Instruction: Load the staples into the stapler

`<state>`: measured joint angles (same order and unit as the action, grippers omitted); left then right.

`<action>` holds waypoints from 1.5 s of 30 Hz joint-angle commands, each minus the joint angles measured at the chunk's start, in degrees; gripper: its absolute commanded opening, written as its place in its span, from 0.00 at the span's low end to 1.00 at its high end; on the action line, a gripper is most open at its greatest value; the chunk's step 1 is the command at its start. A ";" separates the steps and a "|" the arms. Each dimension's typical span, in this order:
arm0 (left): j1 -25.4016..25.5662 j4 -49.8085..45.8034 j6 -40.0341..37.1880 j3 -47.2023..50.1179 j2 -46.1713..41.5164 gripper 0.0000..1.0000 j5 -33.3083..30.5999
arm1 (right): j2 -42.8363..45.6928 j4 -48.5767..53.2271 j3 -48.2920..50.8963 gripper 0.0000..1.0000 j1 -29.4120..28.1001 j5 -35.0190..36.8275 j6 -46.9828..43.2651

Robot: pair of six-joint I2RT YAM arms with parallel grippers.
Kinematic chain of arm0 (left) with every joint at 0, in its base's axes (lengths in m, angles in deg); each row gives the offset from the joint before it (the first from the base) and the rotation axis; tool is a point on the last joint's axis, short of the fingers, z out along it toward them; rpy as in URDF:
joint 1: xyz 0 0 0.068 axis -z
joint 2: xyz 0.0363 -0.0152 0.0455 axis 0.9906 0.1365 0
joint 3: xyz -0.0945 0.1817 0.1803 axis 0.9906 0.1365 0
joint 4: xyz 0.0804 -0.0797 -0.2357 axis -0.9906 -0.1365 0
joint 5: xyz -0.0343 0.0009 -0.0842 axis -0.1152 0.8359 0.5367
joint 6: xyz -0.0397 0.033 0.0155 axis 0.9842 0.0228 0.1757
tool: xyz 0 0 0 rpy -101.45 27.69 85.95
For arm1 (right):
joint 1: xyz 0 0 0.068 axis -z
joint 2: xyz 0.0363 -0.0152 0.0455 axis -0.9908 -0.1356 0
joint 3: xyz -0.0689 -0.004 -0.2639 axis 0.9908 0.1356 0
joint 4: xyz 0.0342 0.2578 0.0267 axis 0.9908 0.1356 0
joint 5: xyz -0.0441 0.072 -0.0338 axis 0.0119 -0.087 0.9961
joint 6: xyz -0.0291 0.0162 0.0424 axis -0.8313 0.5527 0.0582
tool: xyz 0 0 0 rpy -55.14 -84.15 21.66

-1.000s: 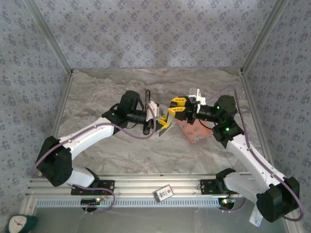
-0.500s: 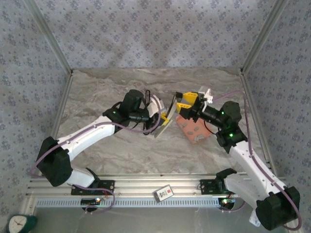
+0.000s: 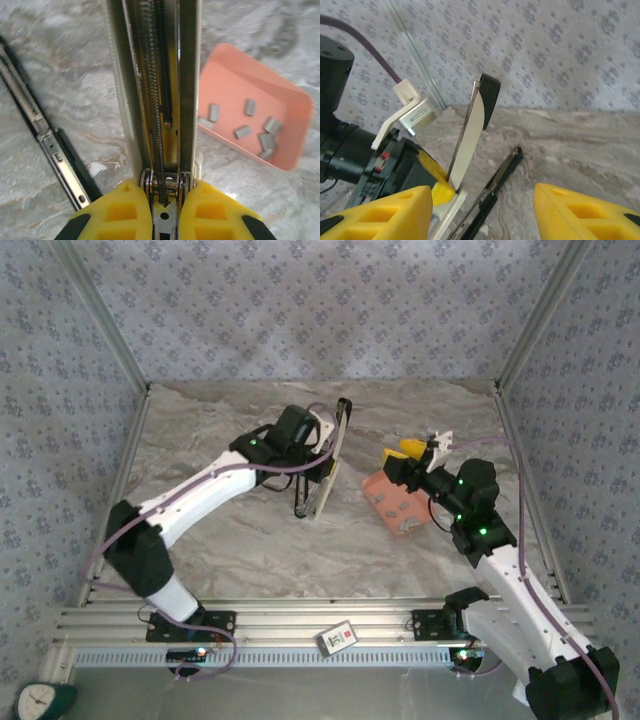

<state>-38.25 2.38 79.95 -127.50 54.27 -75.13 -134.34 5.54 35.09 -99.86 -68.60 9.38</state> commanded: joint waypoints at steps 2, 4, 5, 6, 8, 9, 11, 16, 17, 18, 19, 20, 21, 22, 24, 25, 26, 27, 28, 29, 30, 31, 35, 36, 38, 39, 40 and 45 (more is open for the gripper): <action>0.62 -10.89 14.19 -7.32 5.82 0.00 -6.75 | 1.18 7.19 -0.36 0.56 -0.27 4.76 3.71; 0.70 -11.09 17.61 -8.54 8.12 0.00 -7.89 | 1.44 8.77 -0.24 0.56 -0.37 5.58 5.09; 0.74 -11.40 18.77 -9.27 9.17 0.00 -8.48 | 1.53 9.16 -0.10 0.55 -0.44 5.72 5.58; 0.73 -12.12 20.10 -10.59 10.73 0.00 -9.80 | 1.58 9.51 0.16 0.55 -0.54 5.73 5.92; 0.73 -15.49 21.00 -14.88 14.89 0.00 -11.52 | 1.84 10.03 0.79 0.55 -0.74 5.92 6.43; 0.73 -17.64 20.67 -18.41 17.60 0.00 -12.18 | 2.04 10.12 1.16 0.55 -0.95 6.21 6.79; 0.72 -23.22 20.63 -26.51 23.66 0.00 -13.35 | 2.14 10.00 2.09 0.54 -1.19 7.14 7.88; 0.84 -31.53 19.30 -41.58 35.54 0.00 -14.18 | 2.14 11.13 2.97 0.54 -1.60 7.16 8.32; 0.84 -32.17 19.31 -43.34 36.90 0.00 -14.36 | 2.27 11.32 3.01 0.54 -1.61 7.14 8.40; 0.84 -33.01 19.31 -45.19 38.23 0.00 -14.75 | 2.24 11.35 3.18 0.54 -1.76 6.95 8.49; 0.78 -33.91 19.25 -46.94 39.25 0.00 -15.21 | 2.25 11.40 3.37 0.54 -1.86 6.81 8.58; 0.83 -34.67 19.38 -48.30 40.22 0.00 -15.62 | 2.22 11.45 3.59 0.54 -1.94 6.76 8.73; 0.75 -35.46 19.56 -49.83 41.28 0.00 -15.88 | 2.21 11.30 3.92 0.54 -2.06 6.68 8.93; 0.69 -36.10 19.74 -51.01 42.10 0.00 -15.93 | 2.22 11.15 4.15 0.54 -2.21 6.67 9.10; 0.49 -36.83 19.84 -52.76 43.48 0.00 -16.11 | 2.19 10.87 4.80 0.54 -2.33 6.58 9.23; 0.53 -37.09 19.75 -53.33 44.01 0.00 -16.51 | 2.25 10.81 5.08 0.53 -2.38 6.58 9.37; 0.50 -37.14 19.84 -53.66 44.36 0.00 -16.86 | 2.19 10.82 5.34 0.53 -2.39 6.58 9.42; 0.41 -37.19 19.94 -53.88 44.75 0.00 -17.08 | 2.19 10.88 5.48 0.53 -2.43 6.52 9.59; 0.31 -37.23 20.37 -54.15 45.11 0.00 -17.10 | 2.28 10.93 5.66 0.53 -2.42 6.50 9.64; 0.15 -37.32 20.70 -54.23 45.34 0.00 -16.97 | 2.37 11.01 5.75 0.53 -2.55 6.46 9.72; -0.09 -37.32 21.16 -54.29 45.56 0.00 -16.62 | 2.38 11.09 5.88 0.53 -2.55 6.42 9.73; -0.18 -37.40 21.54 -54.62 45.81 0.00 -16.53 | 2.47 11.25 6.01 0.53 -2.55 6.49 9.66; -0.22 -38.02 22.74 -56.15 47.08 0.00 -15.26 | 2.54 11.54 6.41 0.53 -2.52 6.89 9.57; -0.28 -38.36 23.14 -56.75 47.55 0.00 -14.71 | 2.56 11.54 6.45 0.53 -2.50 7.00 9.55; -0.28 -39.16 24.05 -57.52 48.35 0.00 -13.67 | 2.55 11.49 6.44 0.53 -2.53 7.12 9.55; -0.38 -39.25 24.52 -57.72 48.63 0.00 -13.13 | 2.46 11.62 6.45 0.53 -2.55 7.12 9.48; -0.39 -39.32 24.86 -57.68 48.82 0.00 -12.71 | 2.53 11.61 6.50 0.54 -2.52 7.11 9.47; -0.78 -39.96 26.50 -57.81 49.59 0.03 -11.98 | 2.50 11.74 6.54 0.53 -2.63 7.14 9.39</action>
<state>-38.65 -35.08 104.30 -182.65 103.73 -87.80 -132.57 16.69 41.23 -102.02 -62.33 18.03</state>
